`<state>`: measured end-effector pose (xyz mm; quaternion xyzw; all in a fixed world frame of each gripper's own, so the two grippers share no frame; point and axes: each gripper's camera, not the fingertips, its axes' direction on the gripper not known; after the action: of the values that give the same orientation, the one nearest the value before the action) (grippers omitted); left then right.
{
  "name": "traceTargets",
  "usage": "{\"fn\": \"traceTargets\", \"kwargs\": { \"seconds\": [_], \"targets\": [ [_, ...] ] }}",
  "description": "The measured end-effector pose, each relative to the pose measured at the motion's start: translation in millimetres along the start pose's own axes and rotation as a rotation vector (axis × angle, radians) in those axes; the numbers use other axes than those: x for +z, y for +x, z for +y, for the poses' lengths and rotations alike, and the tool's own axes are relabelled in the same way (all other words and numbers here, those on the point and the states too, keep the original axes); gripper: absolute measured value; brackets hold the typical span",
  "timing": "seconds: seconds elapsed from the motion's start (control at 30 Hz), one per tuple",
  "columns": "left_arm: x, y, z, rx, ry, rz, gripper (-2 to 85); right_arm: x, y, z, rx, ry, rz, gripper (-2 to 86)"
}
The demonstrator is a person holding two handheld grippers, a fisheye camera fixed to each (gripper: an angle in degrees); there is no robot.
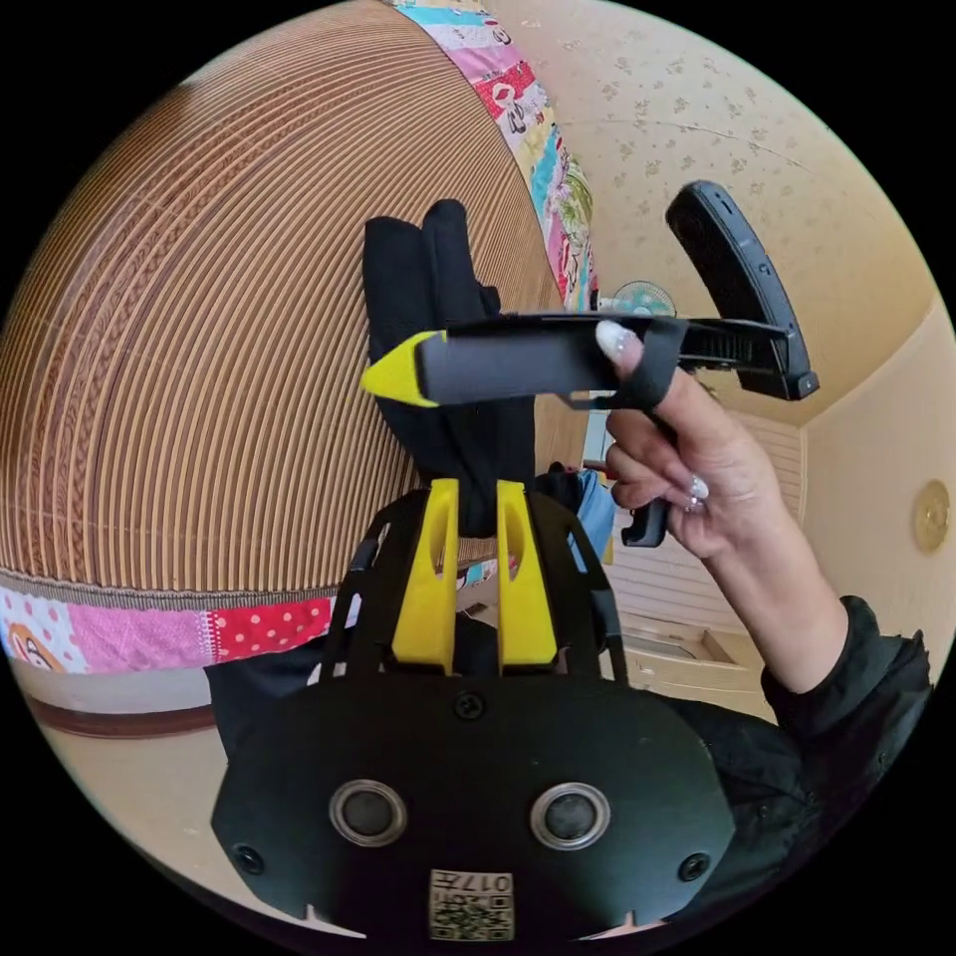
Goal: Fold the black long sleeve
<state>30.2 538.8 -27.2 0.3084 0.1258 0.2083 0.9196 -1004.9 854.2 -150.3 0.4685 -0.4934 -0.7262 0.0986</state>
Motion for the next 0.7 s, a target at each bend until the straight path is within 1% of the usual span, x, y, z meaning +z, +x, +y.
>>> {"fn": "traceTargets", "kwargs": {
  "seconds": [0.07,0.13,0.17,0.2,0.23,0.27,0.3,0.33,0.37,0.43,0.47,0.53,0.57,0.63,0.7],
  "targets": [
    [4.1,9.1,5.6,0.02,0.019,-0.04,6.4,15.9,-24.8,-10.5,-0.062,-0.091,0.124,23.1],
    [4.7,15.7,9.7,0.034,0.033,-0.056,6.3,40.9,-44.8,-15.5,-0.094,-0.2,0.377,21.1],
    [5.5,17.5,13.0,0.031,0.026,-0.093,6.3,46.0,-47.0,-14.3,-0.105,-0.213,0.426,18.8],
    [5.3,17.6,14.8,0.035,0.025,-0.1,6.6,51.5,-47.4,-10.6,-0.106,-0.215,0.523,14.1],
    [3.9,15.3,18.4,0.053,0.022,-0.075,7.1,48.8,-46.3,-2.7,-0.133,-0.18,0.557,12.5],
    [2.8,9.6,20.2,0.076,-0.002,-0.002,8.9,45.1,-43.2,1.1,-0.137,-0.169,0.551,11.6],
    [2.0,6.0,20.8,0.088,-0.019,0.038,9.8,32.1,-30.9,9.8,-0.121,-0.142,0.509,10.9],
    [-1.8,-1.3,23.2,0.113,-0.042,0.095,10.3,13.1,-14.2,23.2,-0.113,-0.088,0.403,10.3],
    [-8.5,-8.2,27.7,0.145,-0.05,0.118,10.1,2.8,-3.6,31.8,-0.109,-0.059,0.344,10.2],
    [-18.1,-20.7,34.6,0.161,-0.052,0.115,8.9,-40.3,54.7,79.2,-0.076,0.084,0.103,9.8],
    [-20.9,-31.7,37.6,0.133,-0.044,0.103,8.5,-50.1,72.2,93.7,-0.064,0.124,0.038,9.7],
    [-14.9,-47.6,35.8,0.081,-0.056,0.122,8.6,-80.4,149.1,158.5,0.001,0.291,-0.213,9.1],
    [-5.0,-55.1,31.9,0.059,-0.078,0.15,8.8,-85.7,168.3,176.2,0.013,0.335,-0.267,8.9],
    [13.2,-58.9,26.2,0.047,-0.115,0.167,9.1,-98.2,240.6,251.1,0.044,0.51,-0.408,6.9],
    [33.5,-54.3,21.1,0.061,-0.166,0.141,9.2,-98.4,287.9,308.0,0.111,0.617,-0.429,4.6]
  ]
}}
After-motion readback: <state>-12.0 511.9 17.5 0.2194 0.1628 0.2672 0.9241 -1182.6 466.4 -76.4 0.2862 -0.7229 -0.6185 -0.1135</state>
